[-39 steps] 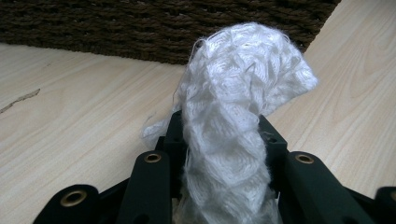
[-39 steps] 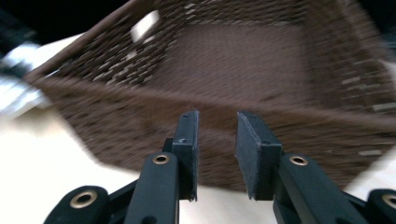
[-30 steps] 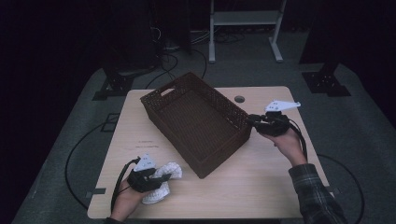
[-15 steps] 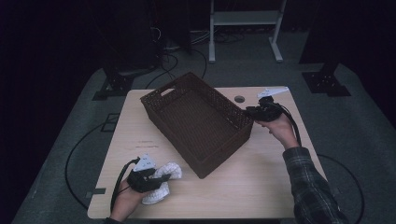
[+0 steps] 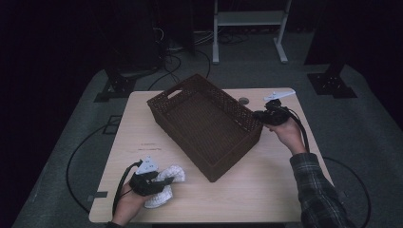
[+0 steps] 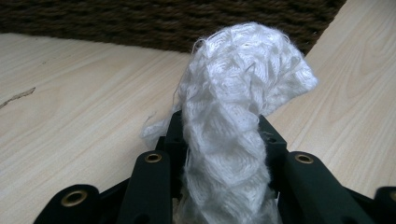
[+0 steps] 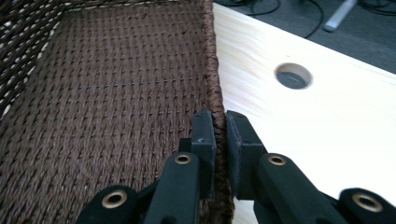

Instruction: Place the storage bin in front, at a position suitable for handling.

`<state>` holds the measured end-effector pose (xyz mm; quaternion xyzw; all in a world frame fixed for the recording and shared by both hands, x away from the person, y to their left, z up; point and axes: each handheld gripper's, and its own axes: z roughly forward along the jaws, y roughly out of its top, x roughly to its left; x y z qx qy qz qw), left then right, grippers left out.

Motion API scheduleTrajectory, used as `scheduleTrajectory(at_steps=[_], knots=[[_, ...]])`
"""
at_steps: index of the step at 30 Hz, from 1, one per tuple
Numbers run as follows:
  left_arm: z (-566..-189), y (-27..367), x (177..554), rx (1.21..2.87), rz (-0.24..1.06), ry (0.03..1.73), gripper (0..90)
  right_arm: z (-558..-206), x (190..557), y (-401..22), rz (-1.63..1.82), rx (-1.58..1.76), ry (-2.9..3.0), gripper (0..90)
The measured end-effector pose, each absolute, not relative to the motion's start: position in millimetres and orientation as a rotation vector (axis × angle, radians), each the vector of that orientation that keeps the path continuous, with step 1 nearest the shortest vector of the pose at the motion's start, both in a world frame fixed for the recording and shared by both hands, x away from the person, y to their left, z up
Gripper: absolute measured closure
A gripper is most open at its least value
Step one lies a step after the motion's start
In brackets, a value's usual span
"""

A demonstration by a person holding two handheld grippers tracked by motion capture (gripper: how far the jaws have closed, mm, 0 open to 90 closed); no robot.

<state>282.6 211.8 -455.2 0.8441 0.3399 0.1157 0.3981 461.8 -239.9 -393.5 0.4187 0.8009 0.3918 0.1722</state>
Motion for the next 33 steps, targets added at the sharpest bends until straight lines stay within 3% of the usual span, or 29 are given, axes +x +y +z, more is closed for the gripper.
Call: scheduleTrajectory(at_steps=[10,16,25,33], knots=[[-454.7,208.5,283.8,2.140,0.285,0.854,65.8,-395.8,446.0,-277.5,1.102,1.236,2.206,81.4],[-453.1,208.4,284.2,2.132,0.275,0.849,67.9,-394.8,434.8,-293.2,1.210,1.195,2.220,70.8],[-452.8,210.2,285.0,2.133,0.275,0.853,68.2,-396.6,424.3,-328.7,1.249,1.195,2.144,78.9],[-452.2,211.5,284.4,2.127,0.278,0.862,68.3,-413.6,424.6,-317.6,1.206,1.132,2.223,89.3]])
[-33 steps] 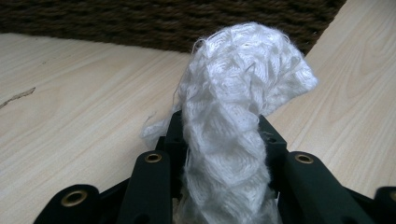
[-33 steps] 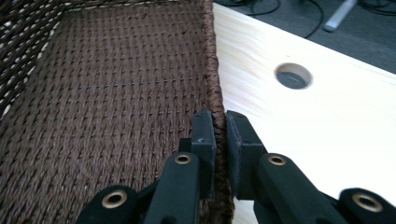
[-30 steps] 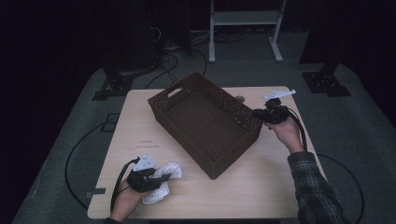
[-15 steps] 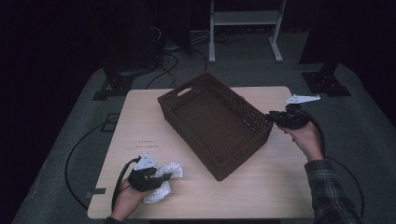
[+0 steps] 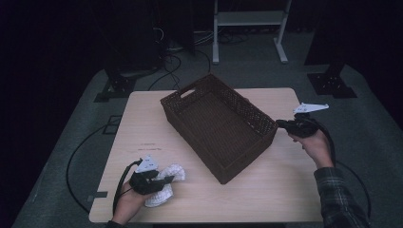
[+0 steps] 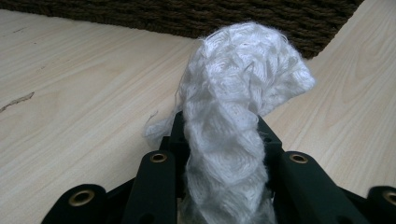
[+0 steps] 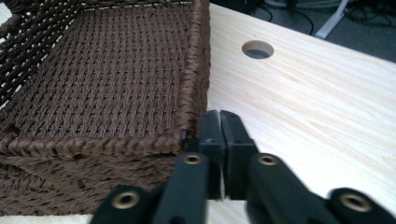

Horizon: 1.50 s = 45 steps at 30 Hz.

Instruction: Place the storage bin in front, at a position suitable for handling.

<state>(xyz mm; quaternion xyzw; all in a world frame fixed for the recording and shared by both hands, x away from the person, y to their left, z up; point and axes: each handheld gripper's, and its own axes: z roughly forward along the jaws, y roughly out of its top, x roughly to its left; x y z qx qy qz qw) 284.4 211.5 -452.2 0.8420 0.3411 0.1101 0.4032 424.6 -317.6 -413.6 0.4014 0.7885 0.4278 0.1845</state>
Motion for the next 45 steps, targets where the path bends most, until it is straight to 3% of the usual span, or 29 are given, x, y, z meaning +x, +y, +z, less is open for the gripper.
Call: scheduleTrajectory(at_steps=[16,30,45], knots=[[-452.7,228.0,282.0,2.128,0.300,0.895,68.6,-412.4,391.4,-295.2,1.254,1.010,2.336,89.2],[-454.1,253.5,272.8,2.093,0.326,0.960,68.6,-405.9,356.4,-242.8,1.360,0.852,2.416,88.7],[-454.4,274.4,265.4,2.060,0.351,1.014,68.6,-407.9,343.8,-189.1,1.455,0.719,2.480,88.3]])
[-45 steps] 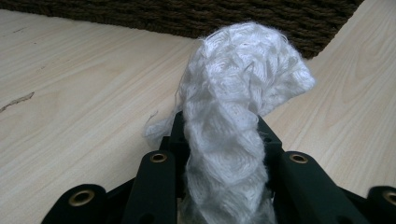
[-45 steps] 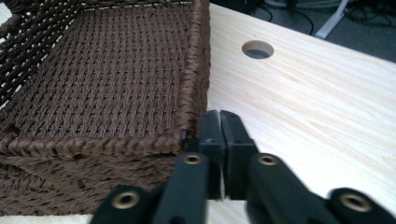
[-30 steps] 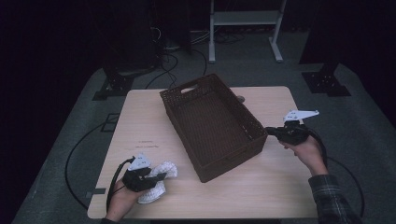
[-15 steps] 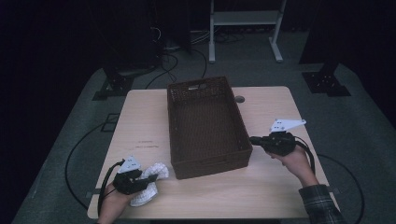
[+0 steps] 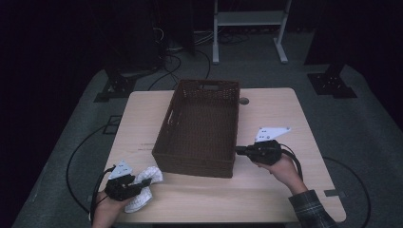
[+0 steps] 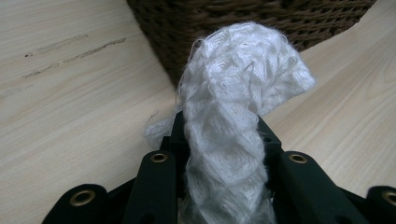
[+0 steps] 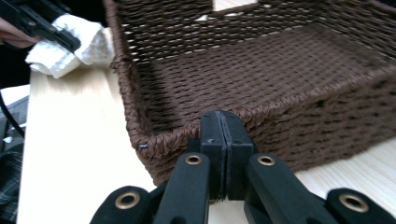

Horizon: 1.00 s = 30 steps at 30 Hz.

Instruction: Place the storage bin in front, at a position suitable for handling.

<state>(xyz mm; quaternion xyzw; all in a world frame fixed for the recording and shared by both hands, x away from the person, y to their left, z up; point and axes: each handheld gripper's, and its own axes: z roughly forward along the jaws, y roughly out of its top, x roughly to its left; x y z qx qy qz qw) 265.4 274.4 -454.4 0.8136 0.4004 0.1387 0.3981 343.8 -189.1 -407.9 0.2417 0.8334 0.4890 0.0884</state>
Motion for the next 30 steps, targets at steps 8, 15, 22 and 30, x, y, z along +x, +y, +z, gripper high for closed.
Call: scheduleTrajectory(at_steps=[8,15,22,30], knots=[[-454.3,275.4,265.2,2.054,0.347,1.019,68.6,-410.1,337.8,-175.9,1.480,0.699,2.466,76.6],[-454.6,275.7,265.7,2.054,0.347,1.017,68.6,-420.7,331.9,-189.8,1.429,0.790,2.445,64.1],[-454.5,275.4,265.9,2.055,0.346,1.017,68.6,-444.4,320.6,-192.1,1.334,0.876,2.460,44.3],[-454.8,274.7,266.3,2.052,0.350,1.015,68.6,-474.7,309.4,-169.7,1.218,0.879,2.538,38.3]])
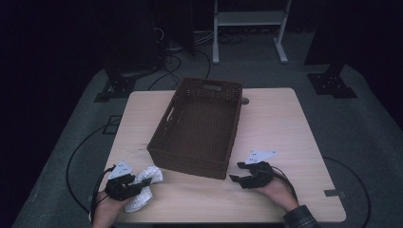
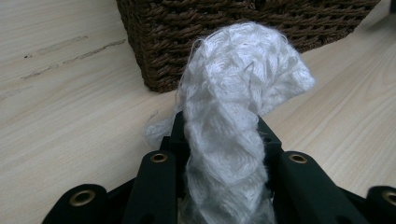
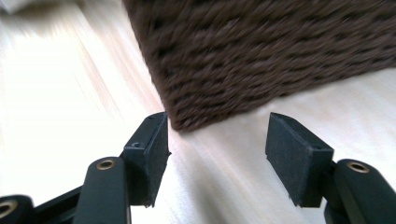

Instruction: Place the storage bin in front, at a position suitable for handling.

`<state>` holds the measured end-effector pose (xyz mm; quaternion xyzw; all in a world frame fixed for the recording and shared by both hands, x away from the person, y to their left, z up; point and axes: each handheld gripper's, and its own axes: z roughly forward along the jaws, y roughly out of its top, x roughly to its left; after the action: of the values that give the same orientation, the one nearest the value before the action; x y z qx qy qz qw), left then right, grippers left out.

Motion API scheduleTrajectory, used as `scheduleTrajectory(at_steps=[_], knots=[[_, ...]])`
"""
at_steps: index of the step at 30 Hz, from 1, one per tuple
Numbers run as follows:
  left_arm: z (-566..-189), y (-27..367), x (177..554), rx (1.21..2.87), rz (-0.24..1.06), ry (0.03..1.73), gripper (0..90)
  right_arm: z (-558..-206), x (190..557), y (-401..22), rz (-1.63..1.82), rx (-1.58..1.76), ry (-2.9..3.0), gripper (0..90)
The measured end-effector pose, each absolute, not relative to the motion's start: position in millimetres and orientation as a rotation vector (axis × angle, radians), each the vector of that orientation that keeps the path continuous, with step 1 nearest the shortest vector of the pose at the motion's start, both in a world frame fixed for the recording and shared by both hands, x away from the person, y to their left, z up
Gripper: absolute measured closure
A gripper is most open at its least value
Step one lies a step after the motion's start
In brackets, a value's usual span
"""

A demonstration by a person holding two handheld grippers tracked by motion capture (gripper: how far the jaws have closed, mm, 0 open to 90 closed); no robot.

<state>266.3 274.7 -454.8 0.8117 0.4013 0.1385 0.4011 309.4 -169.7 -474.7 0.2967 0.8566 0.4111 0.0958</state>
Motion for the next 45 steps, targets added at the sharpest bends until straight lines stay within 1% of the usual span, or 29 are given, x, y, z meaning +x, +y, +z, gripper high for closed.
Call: scheduleTrajectory(at_steps=[1,6,11,22,31,39,45], knots=[[-454.7,274.7,266.3,2.052,0.350,1.013,68.5,-481.7,308.2,-161.4,1.193,0.895,2.543,38.0],[-454.2,275.1,266.1,2.052,0.351,1.011,68.5,-491.8,307.0,-146.8,1.147,0.902,2.523,37.1],[-453.8,275.3,266.5,2.047,0.355,1.011,68.5,-498.8,307.2,-135.7,1.148,0.915,2.483,38.6],[-449.4,269.9,270.2,2.044,0.362,0.993,68.5,-501.1,308.6,-130.3,1.153,0.960,2.455,38.5],[-431.8,265.9,273.4,2.001,0.386,0.962,68.5,-501.2,308.3,-128.8,1.162,0.979,2.445,41.4],[-413.3,262.9,282.4,1.969,0.432,0.925,68.5,-501.2,308.0,-128.4,1.160,0.978,2.445,41.3],[-416.3,259.6,295.9,1.978,0.427,0.938,68.5,-501.2,307.9,-128.3,1.159,0.978,2.445,41.4]])
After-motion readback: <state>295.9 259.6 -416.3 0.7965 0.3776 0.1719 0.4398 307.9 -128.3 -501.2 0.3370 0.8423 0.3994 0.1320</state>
